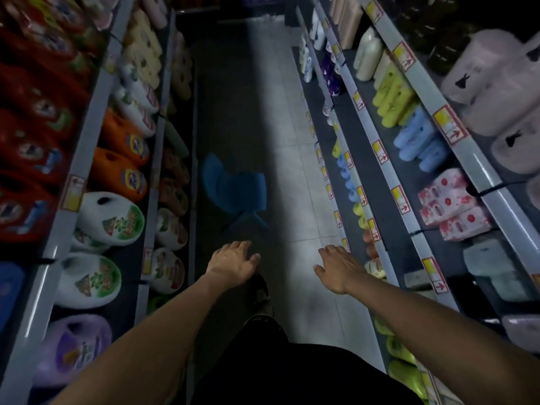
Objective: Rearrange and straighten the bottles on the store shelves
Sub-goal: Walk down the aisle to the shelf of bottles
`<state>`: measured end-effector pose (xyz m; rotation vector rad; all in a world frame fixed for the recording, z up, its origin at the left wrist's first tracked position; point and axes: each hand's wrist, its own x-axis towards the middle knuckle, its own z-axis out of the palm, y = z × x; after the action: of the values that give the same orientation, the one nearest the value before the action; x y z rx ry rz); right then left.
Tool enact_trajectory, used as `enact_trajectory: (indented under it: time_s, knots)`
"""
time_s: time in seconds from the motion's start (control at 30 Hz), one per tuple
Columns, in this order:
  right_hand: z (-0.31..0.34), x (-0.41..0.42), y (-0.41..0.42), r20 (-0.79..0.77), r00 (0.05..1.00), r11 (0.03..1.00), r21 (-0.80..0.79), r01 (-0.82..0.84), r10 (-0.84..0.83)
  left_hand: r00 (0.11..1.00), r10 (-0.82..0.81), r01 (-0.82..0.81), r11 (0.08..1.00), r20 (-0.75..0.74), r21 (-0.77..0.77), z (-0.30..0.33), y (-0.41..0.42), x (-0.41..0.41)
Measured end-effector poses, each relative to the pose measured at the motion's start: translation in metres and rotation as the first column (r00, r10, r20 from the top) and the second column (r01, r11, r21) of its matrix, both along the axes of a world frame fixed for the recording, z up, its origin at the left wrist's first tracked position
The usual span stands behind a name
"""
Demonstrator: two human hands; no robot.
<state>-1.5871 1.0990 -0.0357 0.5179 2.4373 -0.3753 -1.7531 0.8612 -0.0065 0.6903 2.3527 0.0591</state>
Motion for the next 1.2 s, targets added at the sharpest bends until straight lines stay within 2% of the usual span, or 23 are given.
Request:
enact_trajectory:
  time_s: [0.17,0.43,0.73,1.2]
  knots:
    - [0.015,-0.094,0.031,0.031,0.998,0.998,0.016,0.052,-0.053,0.997,-0.040,0.041,0.999,0.065,-0.010,-0.007,0.034,-0.094]
    - [0.028,-0.185,0.073,0.047,0.991,0.991,0.053,0.125,-0.127,0.986,-0.127,0.129,0.992,0.107,-0.015,-0.009,0.087,-0.197]
    - [0.006,-0.223,0.147,0.064,0.972,0.974,0.015,0.227,-0.227,0.966,-0.228,0.237,0.969,0.119,-0.064,-0.022,0.182,-0.271]
    - [-0.014,-0.276,0.319,0.003,0.883,0.878,-0.103,0.468,-0.470,0.944,-0.325,0.327,0.944,0.049,-0.040,-0.020,0.393,-0.356]
